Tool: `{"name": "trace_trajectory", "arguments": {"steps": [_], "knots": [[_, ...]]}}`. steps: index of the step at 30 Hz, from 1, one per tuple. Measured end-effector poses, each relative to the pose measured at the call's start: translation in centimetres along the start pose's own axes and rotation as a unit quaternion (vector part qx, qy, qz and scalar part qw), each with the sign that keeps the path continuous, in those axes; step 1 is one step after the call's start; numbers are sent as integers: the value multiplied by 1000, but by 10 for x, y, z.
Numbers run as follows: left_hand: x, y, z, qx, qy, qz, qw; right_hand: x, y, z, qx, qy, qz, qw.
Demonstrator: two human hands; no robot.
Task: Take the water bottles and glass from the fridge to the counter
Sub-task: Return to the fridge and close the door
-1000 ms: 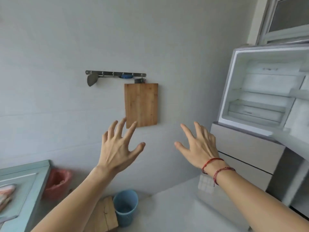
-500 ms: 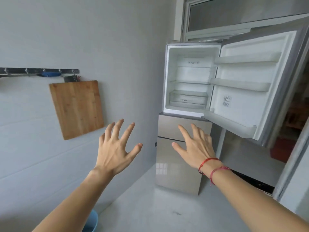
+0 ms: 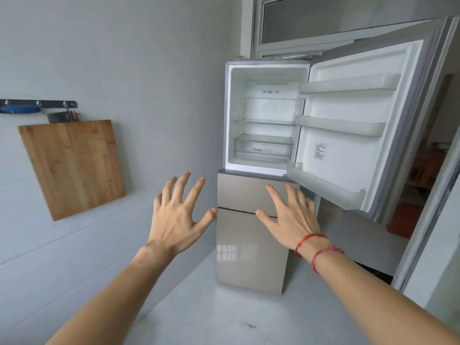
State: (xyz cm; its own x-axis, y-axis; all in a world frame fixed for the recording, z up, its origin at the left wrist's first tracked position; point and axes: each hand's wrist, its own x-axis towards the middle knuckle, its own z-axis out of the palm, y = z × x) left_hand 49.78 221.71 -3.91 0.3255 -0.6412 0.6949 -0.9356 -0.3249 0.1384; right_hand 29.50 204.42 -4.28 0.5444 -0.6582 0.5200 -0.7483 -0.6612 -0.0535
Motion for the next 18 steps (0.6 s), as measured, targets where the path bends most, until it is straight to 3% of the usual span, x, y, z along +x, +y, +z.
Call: {"name": "trace_trajectory", "arguments": {"steps": [10, 18], "knots": [[50, -3, 64, 10, -25, 9, 1000, 54, 32, 48, 0, -16, 13, 1000], [114, -45, 135, -4, -26, 24, 999, 125, 27, 107, -9, -32, 29, 999]]}}
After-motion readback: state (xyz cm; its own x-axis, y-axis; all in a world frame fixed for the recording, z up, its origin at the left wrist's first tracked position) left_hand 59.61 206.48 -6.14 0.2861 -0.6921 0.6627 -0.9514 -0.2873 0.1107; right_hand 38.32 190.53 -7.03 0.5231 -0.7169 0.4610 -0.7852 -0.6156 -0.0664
